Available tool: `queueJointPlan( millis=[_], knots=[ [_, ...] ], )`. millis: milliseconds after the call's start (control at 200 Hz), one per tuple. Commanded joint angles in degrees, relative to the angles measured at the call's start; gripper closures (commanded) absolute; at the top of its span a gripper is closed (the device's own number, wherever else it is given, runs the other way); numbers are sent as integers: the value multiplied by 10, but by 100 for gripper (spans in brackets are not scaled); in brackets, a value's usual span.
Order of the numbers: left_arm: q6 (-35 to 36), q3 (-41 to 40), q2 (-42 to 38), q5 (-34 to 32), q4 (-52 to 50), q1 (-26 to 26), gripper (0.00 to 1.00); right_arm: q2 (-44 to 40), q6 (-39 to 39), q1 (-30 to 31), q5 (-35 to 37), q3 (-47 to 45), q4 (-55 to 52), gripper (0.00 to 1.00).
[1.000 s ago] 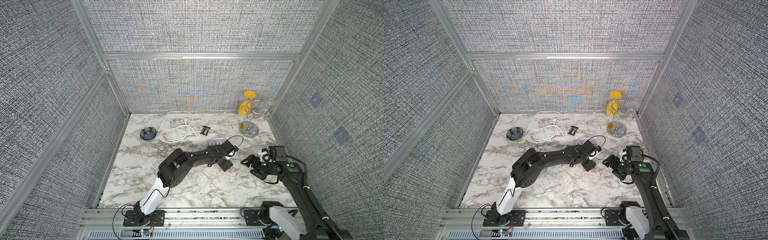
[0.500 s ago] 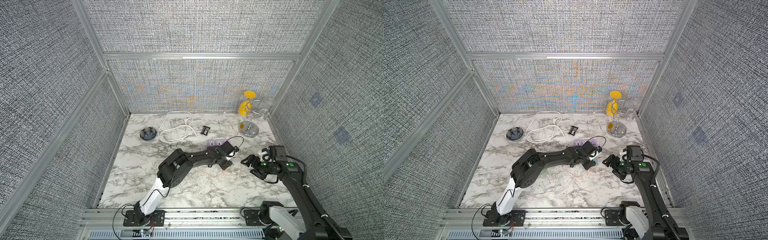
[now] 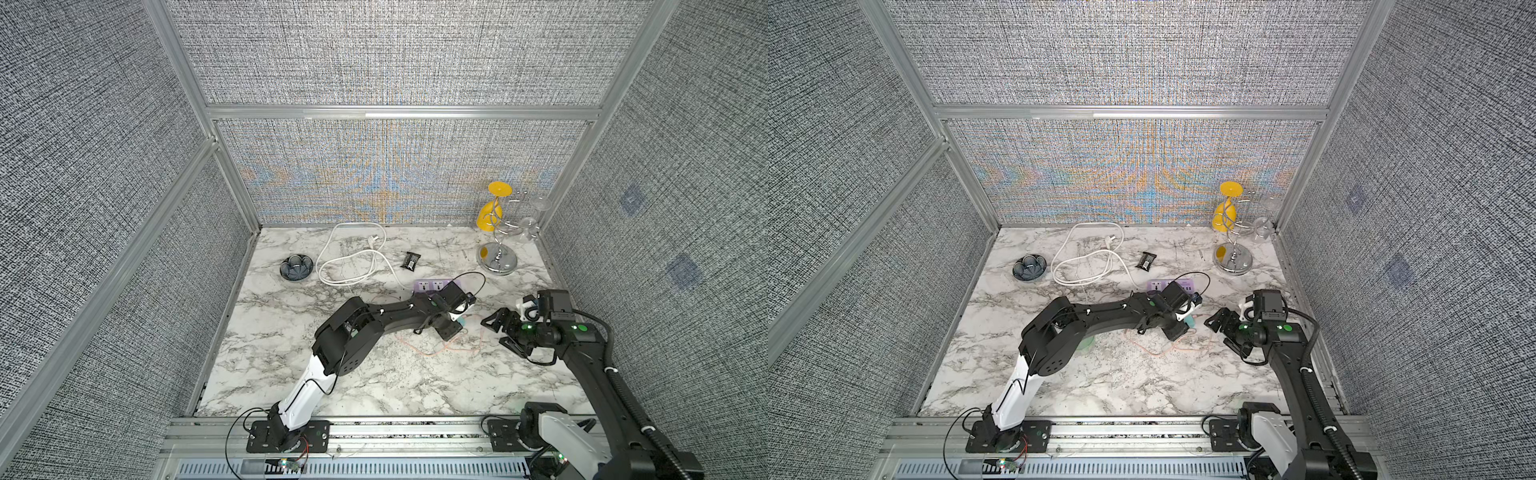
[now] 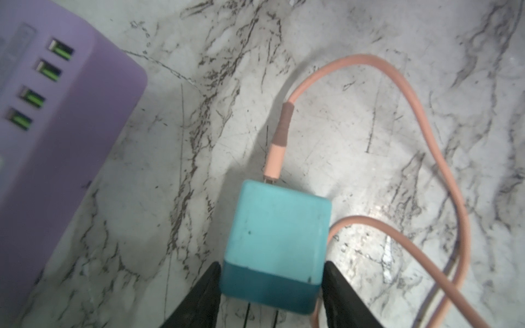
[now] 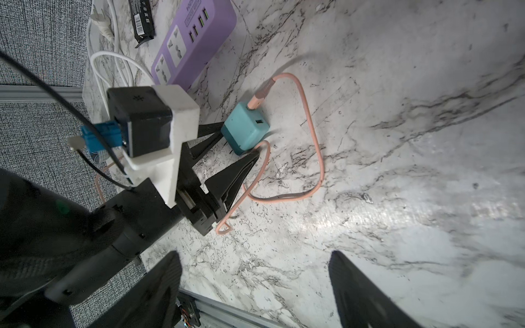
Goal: Charge the cordless meat grinders
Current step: Pick up the plug from the center of the board.
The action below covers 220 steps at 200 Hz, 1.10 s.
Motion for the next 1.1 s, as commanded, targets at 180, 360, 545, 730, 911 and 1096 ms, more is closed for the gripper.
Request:
queueJointPlan(
  millis=[180,360,545,730,911,1096],
  knots=[
    [2,20,15,4,-7,1,43,7,-3,-4,-13,3,8,16],
    [2,33,27,3,-11,1,60,4,-2,-8,-16,2,7,16],
    [-1,5,1,-9,1,1,77,-4,4,-25,-28,0,11,14],
    [5,-64,-84,-49,58,1,83,-4,-2,-42,-60,19,21,9],
    [18,-129,-190,-56,96,1,84,24,-1,-45,-163,51,68,7],
    [19,-184,-280,-42,103,1,84,64,13,-33,-276,107,117,7]
  ],
)
